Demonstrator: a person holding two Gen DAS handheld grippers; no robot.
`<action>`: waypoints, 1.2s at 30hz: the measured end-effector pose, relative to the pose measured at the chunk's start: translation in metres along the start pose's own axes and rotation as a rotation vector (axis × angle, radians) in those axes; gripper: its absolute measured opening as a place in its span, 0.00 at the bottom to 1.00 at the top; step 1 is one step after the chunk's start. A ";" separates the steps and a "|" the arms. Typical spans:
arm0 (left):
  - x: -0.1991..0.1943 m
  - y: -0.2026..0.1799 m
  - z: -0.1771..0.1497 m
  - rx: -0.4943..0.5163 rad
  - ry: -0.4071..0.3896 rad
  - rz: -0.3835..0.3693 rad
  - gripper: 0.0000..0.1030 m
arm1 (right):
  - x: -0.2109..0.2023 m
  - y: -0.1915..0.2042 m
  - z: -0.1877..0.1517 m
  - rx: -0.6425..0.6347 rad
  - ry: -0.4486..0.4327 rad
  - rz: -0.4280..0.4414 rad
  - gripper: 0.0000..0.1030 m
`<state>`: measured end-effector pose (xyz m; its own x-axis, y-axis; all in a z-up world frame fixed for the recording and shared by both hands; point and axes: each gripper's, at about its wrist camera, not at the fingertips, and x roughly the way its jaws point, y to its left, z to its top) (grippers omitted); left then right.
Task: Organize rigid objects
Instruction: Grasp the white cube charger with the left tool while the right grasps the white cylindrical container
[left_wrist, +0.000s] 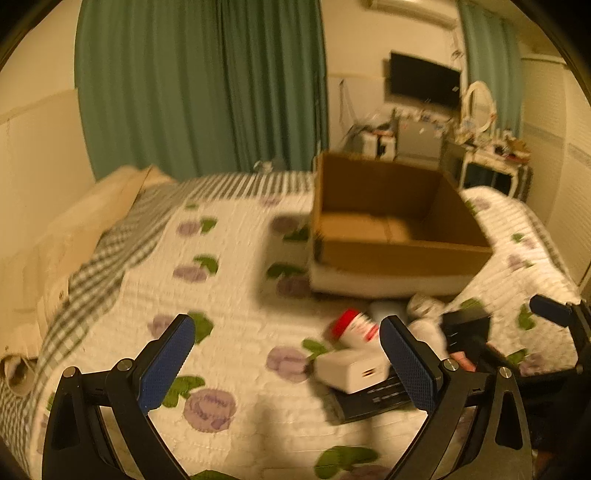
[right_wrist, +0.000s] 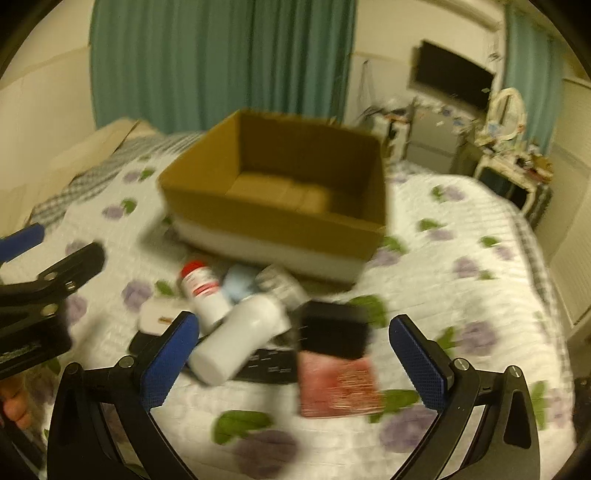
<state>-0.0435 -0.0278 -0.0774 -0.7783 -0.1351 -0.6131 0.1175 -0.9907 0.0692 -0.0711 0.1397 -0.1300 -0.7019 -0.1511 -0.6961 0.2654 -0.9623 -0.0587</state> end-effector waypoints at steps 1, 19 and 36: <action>0.005 0.002 -0.003 0.000 0.015 0.009 0.98 | 0.008 0.006 -0.002 -0.008 0.011 0.009 0.97; 0.029 -0.027 -0.021 0.078 0.109 -0.042 0.97 | 0.028 -0.005 -0.024 -0.003 0.097 0.141 0.31; 0.071 -0.069 -0.031 0.140 0.236 -0.067 0.76 | -0.002 -0.044 -0.007 0.057 0.001 0.172 0.31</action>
<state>-0.0880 0.0317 -0.1505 -0.6142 -0.0771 -0.7854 -0.0286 -0.9924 0.1198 -0.0769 0.1834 -0.1306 -0.6483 -0.3147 -0.6932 0.3439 -0.9334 0.1022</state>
